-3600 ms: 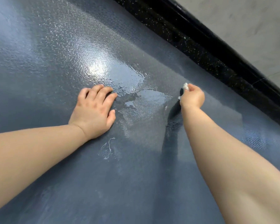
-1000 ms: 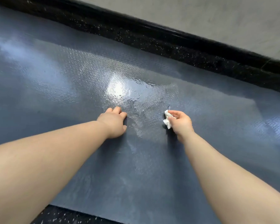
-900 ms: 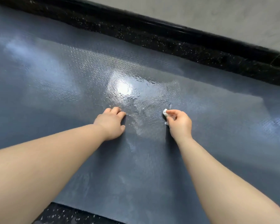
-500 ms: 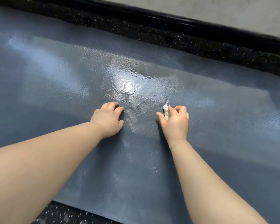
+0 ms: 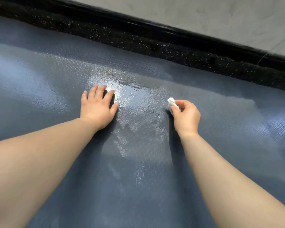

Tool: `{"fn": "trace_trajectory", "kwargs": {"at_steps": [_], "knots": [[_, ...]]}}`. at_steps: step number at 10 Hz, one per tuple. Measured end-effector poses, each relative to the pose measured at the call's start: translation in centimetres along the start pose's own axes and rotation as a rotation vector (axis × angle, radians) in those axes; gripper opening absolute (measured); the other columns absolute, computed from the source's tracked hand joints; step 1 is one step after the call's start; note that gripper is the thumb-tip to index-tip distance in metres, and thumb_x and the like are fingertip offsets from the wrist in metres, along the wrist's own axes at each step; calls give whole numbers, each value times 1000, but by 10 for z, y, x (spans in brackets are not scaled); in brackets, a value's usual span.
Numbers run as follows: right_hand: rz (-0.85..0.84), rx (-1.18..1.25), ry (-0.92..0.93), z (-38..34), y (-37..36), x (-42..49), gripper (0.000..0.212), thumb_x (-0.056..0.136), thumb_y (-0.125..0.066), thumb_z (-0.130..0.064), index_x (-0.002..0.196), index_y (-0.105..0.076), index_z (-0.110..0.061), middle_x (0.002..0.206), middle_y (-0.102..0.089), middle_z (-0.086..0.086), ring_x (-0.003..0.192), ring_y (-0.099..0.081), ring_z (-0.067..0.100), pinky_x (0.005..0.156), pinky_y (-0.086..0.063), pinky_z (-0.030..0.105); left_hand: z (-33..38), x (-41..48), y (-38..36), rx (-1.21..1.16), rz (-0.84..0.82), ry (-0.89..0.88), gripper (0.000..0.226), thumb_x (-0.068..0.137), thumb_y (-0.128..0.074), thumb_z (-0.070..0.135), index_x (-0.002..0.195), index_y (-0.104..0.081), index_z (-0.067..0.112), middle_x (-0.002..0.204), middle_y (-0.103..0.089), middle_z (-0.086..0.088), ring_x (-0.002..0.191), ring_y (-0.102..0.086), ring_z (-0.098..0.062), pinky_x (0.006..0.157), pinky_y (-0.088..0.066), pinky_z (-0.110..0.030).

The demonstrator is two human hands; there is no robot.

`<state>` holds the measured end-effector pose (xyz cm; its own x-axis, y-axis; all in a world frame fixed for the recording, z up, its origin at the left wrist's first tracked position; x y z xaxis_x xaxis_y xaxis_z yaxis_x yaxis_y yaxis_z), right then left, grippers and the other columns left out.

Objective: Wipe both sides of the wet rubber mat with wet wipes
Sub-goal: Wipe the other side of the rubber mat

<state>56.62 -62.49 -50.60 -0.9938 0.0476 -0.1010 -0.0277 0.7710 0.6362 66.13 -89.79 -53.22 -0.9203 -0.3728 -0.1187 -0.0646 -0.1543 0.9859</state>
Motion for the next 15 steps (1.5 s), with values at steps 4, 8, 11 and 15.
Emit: {"fn": "trace_trajectory", "kwargs": {"at_steps": [4, 8, 11, 15], "knots": [[134, -274, -17, -32, -23, 121, 22, 90, -50, -17, 90, -71, -14, 99, -61, 4, 94, -52, 19, 64, -29, 9, -24, 13, -3, -77, 107, -6, 60, 86, -31, 50, 136, -48, 22, 145, -40, -9, 138, -25, -32, 111, -12, -51], [-327, -19, 237, -111, -135, 38, 13, 83, -66, -27, 91, -75, -20, 79, -72, -5, 73, -65, 8, 74, -48, 23, -22, 10, 2, -45, 64, 12, 68, 84, -18, 52, 138, -47, 21, 147, -38, -9, 139, -26, -33, 112, -12, -52], [25, -349, 96, -54, -56, 132, 20, 92, -47, -20, 81, -63, -14, 115, -59, 9, 110, -50, 26, 77, -40, 26, -21, 11, 3, -56, 62, 4, 66, 85, -23, 50, 134, -53, 18, 143, -44, -12, 136, -32, -35, 111, -16, -54], [89, -346, 59, -57, -43, 150, 30, 96, -49, -31, 93, -69, -9, 98, -64, 4, 81, -68, 14, 75, -47, 23, -20, 10, 3, -56, 53, 5, 66, 85, -22, 49, 134, -52, 18, 144, -43, -11, 136, -31, -35, 111, -17, -55]]}}
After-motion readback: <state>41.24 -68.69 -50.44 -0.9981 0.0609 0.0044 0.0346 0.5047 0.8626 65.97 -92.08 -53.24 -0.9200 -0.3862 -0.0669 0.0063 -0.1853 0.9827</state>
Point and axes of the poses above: each hand's wrist, its own x-axis towards the middle knuckle, its own y-axis out of the back of the hand, z = x × y, the point moved 10 cm from there along x, towards the middle knuckle
